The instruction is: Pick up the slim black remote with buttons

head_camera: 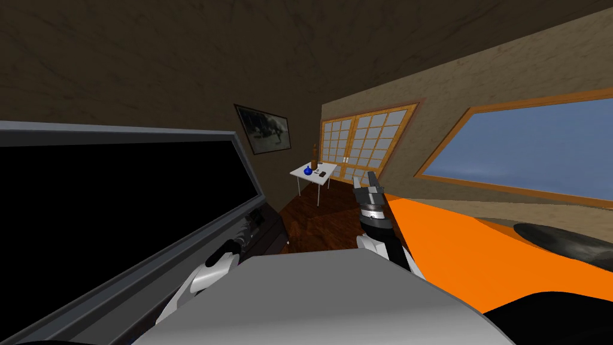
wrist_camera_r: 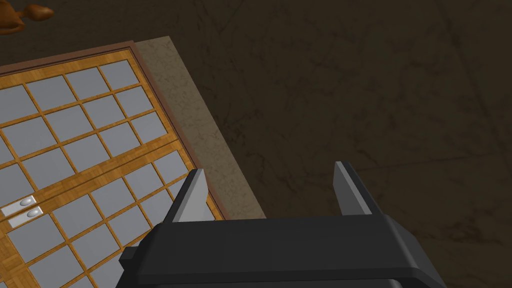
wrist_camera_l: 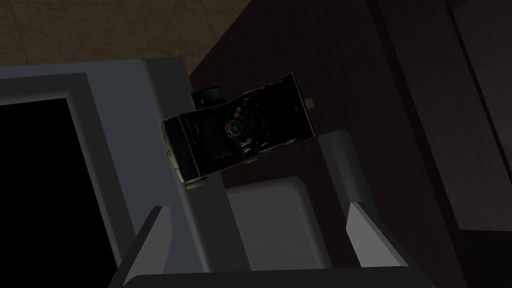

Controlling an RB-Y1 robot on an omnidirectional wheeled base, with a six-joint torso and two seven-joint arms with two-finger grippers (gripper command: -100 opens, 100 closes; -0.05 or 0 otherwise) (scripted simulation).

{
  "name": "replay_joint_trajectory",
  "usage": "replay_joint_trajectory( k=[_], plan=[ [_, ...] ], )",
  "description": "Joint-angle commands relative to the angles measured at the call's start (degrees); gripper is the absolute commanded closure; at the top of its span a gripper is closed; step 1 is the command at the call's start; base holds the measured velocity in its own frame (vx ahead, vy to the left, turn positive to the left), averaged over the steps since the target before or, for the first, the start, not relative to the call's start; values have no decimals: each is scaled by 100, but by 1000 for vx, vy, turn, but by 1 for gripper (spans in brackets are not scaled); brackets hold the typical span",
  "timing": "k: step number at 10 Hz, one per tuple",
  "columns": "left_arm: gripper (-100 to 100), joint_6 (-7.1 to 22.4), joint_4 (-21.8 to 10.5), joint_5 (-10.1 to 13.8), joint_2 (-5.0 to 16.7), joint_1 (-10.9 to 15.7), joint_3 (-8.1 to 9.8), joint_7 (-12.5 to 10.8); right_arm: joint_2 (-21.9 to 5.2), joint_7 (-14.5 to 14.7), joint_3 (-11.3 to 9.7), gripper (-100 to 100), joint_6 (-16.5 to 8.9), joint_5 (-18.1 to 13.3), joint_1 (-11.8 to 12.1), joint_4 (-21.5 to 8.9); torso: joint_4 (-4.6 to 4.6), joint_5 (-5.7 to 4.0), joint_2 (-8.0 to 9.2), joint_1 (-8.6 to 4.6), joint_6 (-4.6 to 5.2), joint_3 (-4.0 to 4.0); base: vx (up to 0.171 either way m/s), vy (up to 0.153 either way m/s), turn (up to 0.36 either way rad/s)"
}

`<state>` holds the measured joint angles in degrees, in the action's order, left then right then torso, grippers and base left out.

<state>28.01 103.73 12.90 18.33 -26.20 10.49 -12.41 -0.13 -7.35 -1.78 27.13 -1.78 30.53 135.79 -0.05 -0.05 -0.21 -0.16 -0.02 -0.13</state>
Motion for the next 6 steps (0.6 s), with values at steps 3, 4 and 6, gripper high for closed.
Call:
replay_joint_trajectory(
  k=[3, 4, 6],
  plan=[
    [-100, 544, -353, 202, 118, 75, 94, -77, 0, 0, 0, 0, 0, 0, 0, 0, 0, 1, 0, 4, 0, 0, 67, -22, -44],
    [-100, 719, -532, 316, 172, 126, 159, -129, 0, 0, 0, 0, 0, 0, 0, 0, 0, 1, 5, 8, -2, 2, 72, -1, -58],
    [-100, 1029, -713, 432, 224, 181, 222, -183, 0, 0, 1, 0, 0, 0, 0, 0, 0, 3, 6, 12, -3, 3, 66, -2, -37]
  ],
)
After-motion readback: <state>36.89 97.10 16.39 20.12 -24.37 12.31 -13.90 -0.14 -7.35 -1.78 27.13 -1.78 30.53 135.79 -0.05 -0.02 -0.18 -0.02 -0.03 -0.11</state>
